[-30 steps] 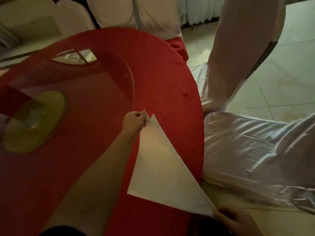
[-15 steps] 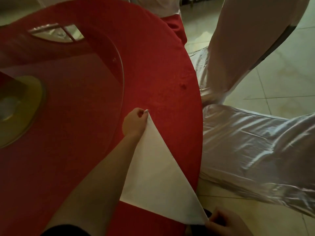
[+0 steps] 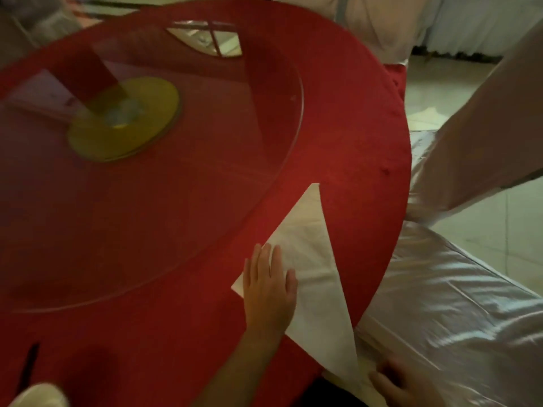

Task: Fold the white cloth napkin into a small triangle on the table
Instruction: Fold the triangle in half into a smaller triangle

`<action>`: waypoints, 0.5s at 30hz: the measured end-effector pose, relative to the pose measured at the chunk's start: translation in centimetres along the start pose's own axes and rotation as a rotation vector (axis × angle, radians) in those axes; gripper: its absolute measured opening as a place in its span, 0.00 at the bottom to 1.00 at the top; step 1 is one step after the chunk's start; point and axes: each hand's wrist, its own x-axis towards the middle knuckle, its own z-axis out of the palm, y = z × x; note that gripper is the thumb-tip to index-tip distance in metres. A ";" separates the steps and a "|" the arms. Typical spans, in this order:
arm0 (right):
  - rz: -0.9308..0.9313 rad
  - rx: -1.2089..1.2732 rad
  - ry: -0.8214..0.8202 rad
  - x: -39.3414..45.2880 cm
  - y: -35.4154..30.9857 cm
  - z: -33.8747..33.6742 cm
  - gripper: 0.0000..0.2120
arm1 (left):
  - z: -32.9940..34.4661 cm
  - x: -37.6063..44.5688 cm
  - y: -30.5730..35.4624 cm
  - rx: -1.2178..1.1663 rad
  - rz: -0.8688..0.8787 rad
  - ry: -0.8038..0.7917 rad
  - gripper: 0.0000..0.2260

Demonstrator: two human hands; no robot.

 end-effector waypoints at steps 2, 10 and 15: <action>-0.109 0.002 0.010 0.2 -1.2 -0.9 0.14 | 0.2 -2.5 -0.8 0.064 -0.087 -0.057 0.28; -0.746 -0.253 -0.155 9.0 -13.6 1.5 0.26 | 1.4 -3.3 -0.8 0.162 -0.220 -0.201 0.33; -0.973 -0.680 -0.194 15.5 -16.2 5.3 0.29 | 2.3 -3.4 -0.7 0.231 -0.196 -0.231 0.35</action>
